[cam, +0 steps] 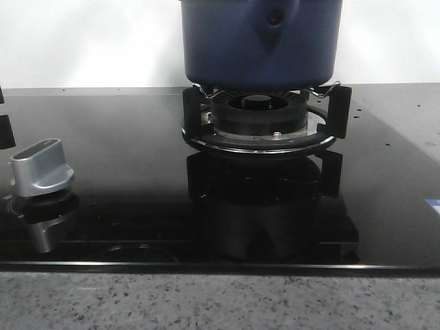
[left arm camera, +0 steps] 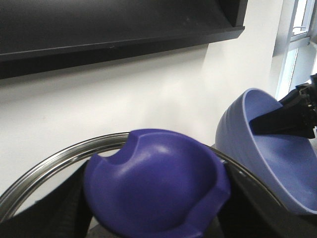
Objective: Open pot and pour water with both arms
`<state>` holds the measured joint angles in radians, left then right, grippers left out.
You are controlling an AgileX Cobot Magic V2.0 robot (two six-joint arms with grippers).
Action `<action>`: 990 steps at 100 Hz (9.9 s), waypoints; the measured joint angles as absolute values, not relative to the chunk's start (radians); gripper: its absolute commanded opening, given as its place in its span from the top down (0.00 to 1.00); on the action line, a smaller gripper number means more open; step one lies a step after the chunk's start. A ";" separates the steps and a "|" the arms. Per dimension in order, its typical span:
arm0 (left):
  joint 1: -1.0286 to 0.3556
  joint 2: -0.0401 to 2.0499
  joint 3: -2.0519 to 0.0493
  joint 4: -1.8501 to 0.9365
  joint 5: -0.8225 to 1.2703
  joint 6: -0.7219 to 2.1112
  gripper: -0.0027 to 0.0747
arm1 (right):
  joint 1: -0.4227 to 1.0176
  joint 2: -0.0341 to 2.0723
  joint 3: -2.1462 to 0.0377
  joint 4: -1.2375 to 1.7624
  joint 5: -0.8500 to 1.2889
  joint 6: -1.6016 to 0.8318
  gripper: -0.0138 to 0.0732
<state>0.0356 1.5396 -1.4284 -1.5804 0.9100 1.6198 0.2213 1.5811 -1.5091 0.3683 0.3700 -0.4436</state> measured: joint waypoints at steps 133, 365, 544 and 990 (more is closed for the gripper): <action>0.036 1.540 -1.428 -1.577 0.919 1.620 0.51 | 0.315 1.480 -1.153 0.316 -0.423 -0.489 0.91; 0.036 1.540 -1.428 -1.668 1.029 1.620 0.51 | 0.303 1.392 -1.234 0.383 -0.138 -0.489 0.91; -0.246 1.540 -1.428 -1.682 0.963 1.620 0.51 | -0.391 1.488 -1.135 0.296 0.859 -0.285 0.69; -0.052 1.388 -1.443 -1.721 0.972 1.620 0.99 | -0.270 1.204 -1.277 0.544 0.979 -0.357 0.88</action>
